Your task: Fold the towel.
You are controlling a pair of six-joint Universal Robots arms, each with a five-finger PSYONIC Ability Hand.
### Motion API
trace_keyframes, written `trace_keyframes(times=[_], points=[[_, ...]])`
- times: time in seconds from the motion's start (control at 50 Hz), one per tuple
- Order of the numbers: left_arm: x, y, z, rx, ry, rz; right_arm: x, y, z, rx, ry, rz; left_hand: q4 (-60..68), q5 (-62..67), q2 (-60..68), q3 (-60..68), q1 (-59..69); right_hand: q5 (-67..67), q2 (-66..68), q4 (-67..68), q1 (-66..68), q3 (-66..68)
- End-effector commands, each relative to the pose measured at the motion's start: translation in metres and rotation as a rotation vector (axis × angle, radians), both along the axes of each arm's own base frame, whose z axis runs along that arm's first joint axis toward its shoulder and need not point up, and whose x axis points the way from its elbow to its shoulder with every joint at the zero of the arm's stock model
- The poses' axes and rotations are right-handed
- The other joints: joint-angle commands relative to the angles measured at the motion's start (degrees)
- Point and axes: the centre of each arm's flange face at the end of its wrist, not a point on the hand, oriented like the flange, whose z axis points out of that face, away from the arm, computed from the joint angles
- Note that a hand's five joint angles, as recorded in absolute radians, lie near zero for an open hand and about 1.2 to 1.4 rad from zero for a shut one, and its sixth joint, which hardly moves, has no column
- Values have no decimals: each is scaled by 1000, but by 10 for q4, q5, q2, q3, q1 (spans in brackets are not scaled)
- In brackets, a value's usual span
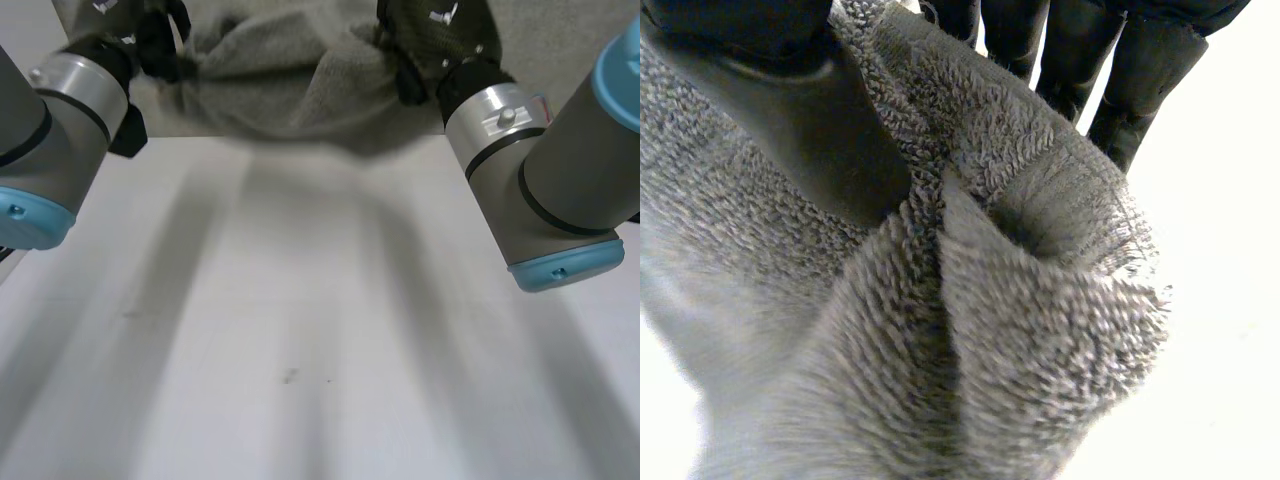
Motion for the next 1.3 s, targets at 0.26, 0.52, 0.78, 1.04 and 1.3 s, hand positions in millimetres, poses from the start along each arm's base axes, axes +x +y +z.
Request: trace_keyframes(times=[0.26,0.52,0.78,1.04,1.3], points=[[-6,65,-182,517,-219,-77,-20,11,-147,503,357,49,103,119,103,103,126,65,71,36,56,54],[-1,94,-204,607,-271,-101,-56,29,-185,667,426,30,103,119,103,103,126,65,71,36,56,54],[16,84,-156,487,-194,-45,-100,23,-180,648,363,-78,103,119,103,103,126,65,71,36,56,54],[45,77,-83,290,-72,44,-140,3,-151,502,244,-156,103,119,103,103,126,65,71,36,56,54],[49,61,-134,454,-80,75,-137,3,-163,540,240,-136,103,119,103,103,126,-102,-97,-131,-112,-113]])
